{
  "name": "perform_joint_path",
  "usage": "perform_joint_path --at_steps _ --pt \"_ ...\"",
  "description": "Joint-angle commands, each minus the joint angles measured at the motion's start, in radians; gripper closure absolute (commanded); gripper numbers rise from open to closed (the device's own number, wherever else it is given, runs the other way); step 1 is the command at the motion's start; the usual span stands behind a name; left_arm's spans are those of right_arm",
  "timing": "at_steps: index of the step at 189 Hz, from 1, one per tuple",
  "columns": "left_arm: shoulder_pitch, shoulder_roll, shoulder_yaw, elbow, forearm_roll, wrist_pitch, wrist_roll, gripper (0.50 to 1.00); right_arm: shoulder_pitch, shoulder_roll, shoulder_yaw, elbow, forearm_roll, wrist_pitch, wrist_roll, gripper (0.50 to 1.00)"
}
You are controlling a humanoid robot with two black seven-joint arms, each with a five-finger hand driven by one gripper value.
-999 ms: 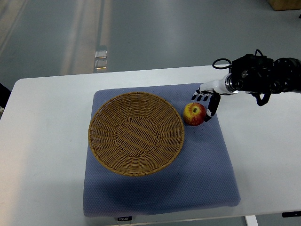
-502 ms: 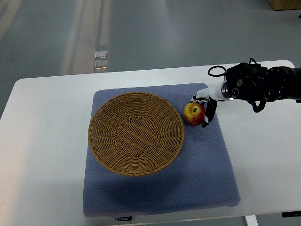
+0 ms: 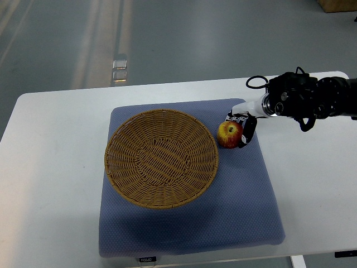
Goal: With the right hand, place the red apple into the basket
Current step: 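Lift the apple off the mat with the right hand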
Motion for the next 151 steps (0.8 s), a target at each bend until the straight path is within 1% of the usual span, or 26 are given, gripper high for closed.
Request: perform_joint_path --at_steps 1,21,49,50,54,80,94,101,114,123,124,132,141,142,151 --pt "0.0 0.0 0.0 0.0 0.0 0.0 0.0 0.5 0.0 0.002 -0.002 -0.001 -0.003 -0.006 0.012 0.838" --pt "0.0 0.0 0.0 0.0 0.0 0.0 0.0 0.5 0.0 -0.006 -0.007 -0.001 -0.03 -0.011 0.016 0.867" --pt "0.0 0.0 0.0 0.001 0.0 0.0 0.0 0.5 0.012 -0.029 -0.01 0.001 -0.038 0.0 0.016 0.869" --pt "0.0 0.0 0.0 0.001 0.0 0.0 0.0 0.5 0.034 -0.049 -0.021 0.001 -0.038 0.005 0.016 0.871" --pt "0.0 0.0 0.0 0.001 0.0 0.0 0.0 0.5 0.046 -0.058 -0.025 0.002 -0.04 0.009 0.016 0.869" --pt "0.0 0.0 0.0 0.0 0.001 -0.002 0.0 0.5 0.132 -0.1 -0.039 0.024 -0.04 0.068 0.016 0.871" --pt "0.0 0.0 0.0 0.0 0.001 0.0 0.0 0.5 0.193 -0.13 -0.042 0.061 -0.038 0.097 0.016 0.871" --pt "0.0 0.0 0.002 -0.002 0.001 0.0 0.0 0.5 0.241 -0.139 -0.047 0.097 -0.038 0.11 0.016 0.871" --pt "0.0 0.0 0.002 -0.005 0.001 0.0 0.0 0.5 0.321 -0.143 -0.077 0.16 -0.032 0.11 0.016 0.871" --pt "0.0 0.0 0.002 -0.005 0.001 0.0 0.0 0.5 0.321 -0.143 -0.078 0.16 -0.032 0.11 0.016 0.871" --pt "0.0 0.0 0.003 -0.006 0.001 0.0 0.0 0.5 0.365 -0.138 -0.09 0.189 -0.029 0.109 0.018 0.871" --pt "0.0 0.0 0.003 -0.006 0.001 0.0 0.0 0.5 0.397 -0.13 -0.091 0.214 -0.027 0.107 0.019 0.871" --pt "0.0 0.0 0.003 -0.006 0.001 0.0 0.0 0.5 0.397 -0.13 -0.091 0.214 -0.027 0.107 0.019 0.871" --pt "0.0 0.0 0.003 -0.008 0.001 0.0 0.0 0.5 0.432 -0.115 -0.093 0.24 -0.02 0.106 0.019 0.871" --pt "0.0 0.0 0.003 -0.006 0.0 0.0 0.0 0.5 0.459 -0.084 -0.093 0.251 -0.007 0.104 0.024 0.871"
